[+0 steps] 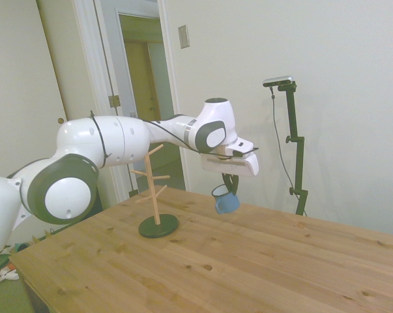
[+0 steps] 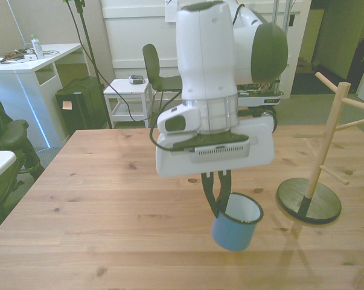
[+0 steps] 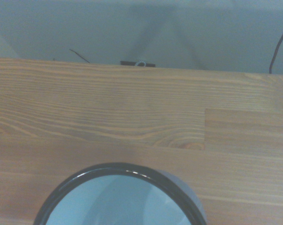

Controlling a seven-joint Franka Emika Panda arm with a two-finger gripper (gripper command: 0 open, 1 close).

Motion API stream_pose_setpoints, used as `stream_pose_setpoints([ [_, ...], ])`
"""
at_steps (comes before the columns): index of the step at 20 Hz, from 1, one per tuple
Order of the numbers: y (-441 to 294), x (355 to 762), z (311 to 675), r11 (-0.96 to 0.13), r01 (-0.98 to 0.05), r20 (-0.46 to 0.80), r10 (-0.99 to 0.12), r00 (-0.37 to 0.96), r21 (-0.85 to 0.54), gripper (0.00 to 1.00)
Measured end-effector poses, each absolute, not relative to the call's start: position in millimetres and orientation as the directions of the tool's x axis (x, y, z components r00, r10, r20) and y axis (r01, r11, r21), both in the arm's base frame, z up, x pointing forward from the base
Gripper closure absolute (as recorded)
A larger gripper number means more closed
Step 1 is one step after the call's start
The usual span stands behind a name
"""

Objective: Hang the mug

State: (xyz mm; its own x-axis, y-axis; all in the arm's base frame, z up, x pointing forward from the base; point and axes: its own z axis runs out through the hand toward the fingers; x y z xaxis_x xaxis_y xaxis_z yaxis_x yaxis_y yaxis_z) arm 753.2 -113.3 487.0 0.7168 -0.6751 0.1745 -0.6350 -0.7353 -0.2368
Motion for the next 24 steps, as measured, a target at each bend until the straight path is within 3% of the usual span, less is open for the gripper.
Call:
stream_pose_setpoints([
  [12, -10, 692, 568, -0.771, -0.556, 0.205, -0.626, 0.752, -0.311, 1.00],
  [24, 11, 673, 576, -0.782, -0.544, 0.217, -0.613, 0.760, -0.306, 1.00],
])
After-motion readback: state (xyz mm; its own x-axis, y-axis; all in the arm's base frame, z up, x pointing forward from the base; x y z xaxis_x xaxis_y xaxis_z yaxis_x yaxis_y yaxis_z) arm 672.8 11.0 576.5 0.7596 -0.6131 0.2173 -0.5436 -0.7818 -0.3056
